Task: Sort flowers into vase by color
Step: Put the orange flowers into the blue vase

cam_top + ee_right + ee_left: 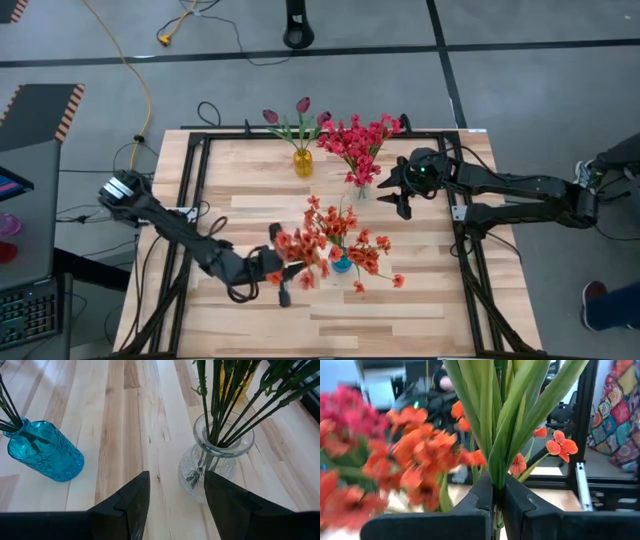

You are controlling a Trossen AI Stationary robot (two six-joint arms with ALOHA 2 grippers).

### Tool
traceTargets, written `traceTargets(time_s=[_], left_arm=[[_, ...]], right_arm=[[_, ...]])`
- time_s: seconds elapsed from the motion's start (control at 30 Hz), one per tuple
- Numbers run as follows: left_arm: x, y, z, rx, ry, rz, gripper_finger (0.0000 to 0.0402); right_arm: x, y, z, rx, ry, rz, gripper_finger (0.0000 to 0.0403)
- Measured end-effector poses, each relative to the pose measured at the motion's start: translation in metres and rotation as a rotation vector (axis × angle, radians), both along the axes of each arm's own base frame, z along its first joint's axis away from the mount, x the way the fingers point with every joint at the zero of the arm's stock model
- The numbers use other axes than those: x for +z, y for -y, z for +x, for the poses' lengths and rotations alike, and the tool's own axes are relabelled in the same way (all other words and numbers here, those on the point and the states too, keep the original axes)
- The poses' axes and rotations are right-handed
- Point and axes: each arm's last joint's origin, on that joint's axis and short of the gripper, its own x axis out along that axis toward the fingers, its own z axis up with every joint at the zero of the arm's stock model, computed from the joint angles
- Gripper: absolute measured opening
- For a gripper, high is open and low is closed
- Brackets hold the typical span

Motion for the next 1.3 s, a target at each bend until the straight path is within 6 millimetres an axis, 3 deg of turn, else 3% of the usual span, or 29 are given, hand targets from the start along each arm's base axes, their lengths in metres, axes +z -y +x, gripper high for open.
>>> traceTargets(time_s=[0.23, 0.73, 1.3], left_arm=[[-0.011, 0.001, 0.018, -0.096, 0.087, 0.217, 0.0000], [-0.019, -0.031, 0.038, -0.160, 0.060, 0.184, 0.0000], [-0.027, -0.047, 0.045, -0.124, -0.017, 0.160, 0.0000]], right_arm=[[0.000, 0.000, 0.000, 0.000, 0.000, 0.000, 0.0214], [0.000, 0.000, 0.000, 0.000, 0.002, -0.001, 0.0214], [0.000, 0.000, 0.000, 0.000, 0.003, -0.002, 0.0214]])
